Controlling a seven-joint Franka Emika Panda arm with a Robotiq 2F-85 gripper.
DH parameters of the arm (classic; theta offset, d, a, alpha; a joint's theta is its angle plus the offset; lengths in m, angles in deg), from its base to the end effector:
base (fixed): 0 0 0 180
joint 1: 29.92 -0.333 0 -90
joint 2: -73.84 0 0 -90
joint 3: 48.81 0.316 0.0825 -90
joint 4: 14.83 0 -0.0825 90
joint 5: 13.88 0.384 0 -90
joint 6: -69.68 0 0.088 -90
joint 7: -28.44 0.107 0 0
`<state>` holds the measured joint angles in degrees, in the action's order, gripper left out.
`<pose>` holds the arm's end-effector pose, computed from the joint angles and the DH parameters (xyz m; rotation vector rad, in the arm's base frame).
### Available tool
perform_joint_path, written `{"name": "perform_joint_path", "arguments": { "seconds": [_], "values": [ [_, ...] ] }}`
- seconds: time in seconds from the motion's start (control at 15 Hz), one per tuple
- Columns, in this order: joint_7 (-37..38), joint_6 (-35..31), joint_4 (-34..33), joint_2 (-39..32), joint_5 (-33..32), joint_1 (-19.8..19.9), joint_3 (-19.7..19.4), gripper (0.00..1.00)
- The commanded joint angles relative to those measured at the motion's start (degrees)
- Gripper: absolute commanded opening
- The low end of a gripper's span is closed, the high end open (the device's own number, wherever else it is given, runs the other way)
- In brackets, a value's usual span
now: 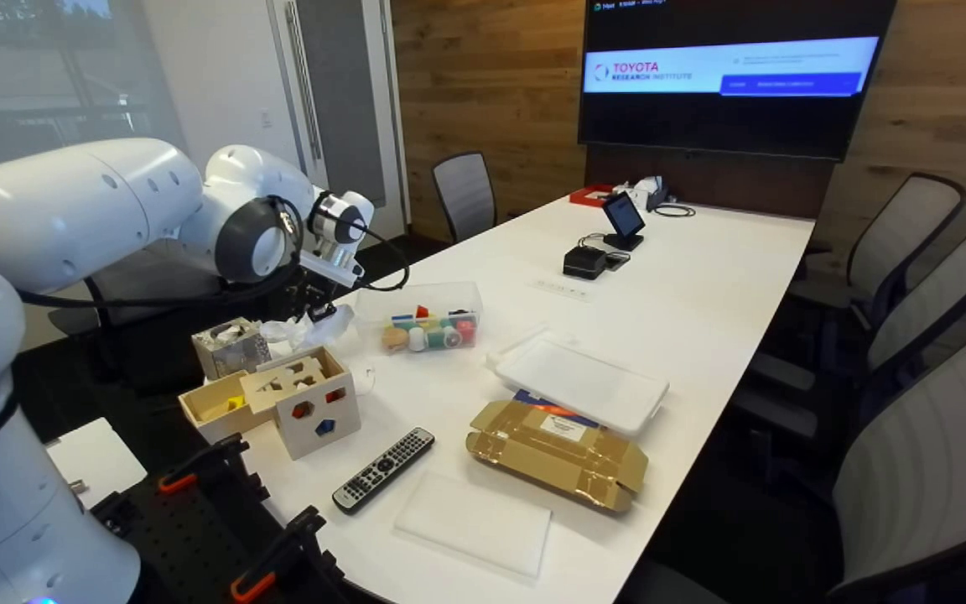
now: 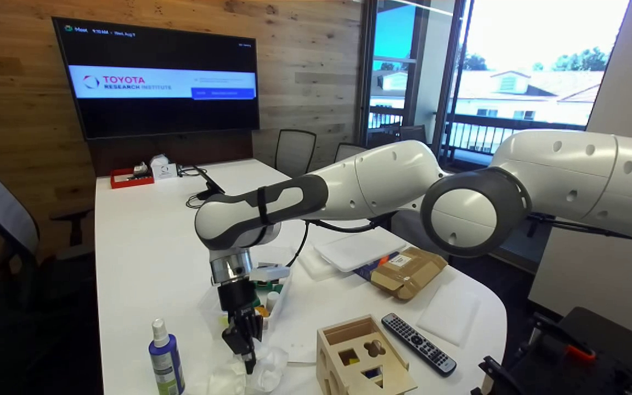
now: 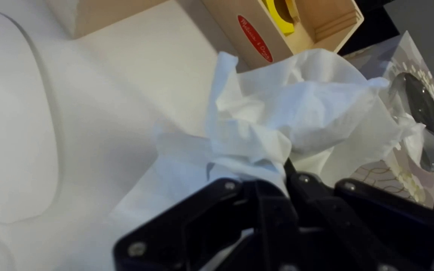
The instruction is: Wipe the table with the paper towel
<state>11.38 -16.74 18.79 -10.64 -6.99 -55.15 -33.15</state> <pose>0.6016 0.4065 0.0537 -2.4694 -1.0678 0.8117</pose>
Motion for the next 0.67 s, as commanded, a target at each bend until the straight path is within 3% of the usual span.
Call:
{"name": "perform_joint_path", "arguments": {
  "seconds": [0.0,0.07,0.13,0.33,0.6],
  "values": [
    [-3.2,-1.0,-0.3,0.0,-1.2,-1.3,-2.1,0.01],
    [-3.6,-1.0,-0.4,0.0,-1.4,-1.5,-2.3,0.01],
    [-4.3,-1.2,-0.4,0.0,-1.5,-1.5,-2.5,0.29],
    [-5.6,-2.1,-0.9,0.0,-1.3,-1.1,-2.3,0.44],
    [-11.3,-0.8,-2.5,0.0,-1.0,0.1,-1.3,0.74]
  ]
}}
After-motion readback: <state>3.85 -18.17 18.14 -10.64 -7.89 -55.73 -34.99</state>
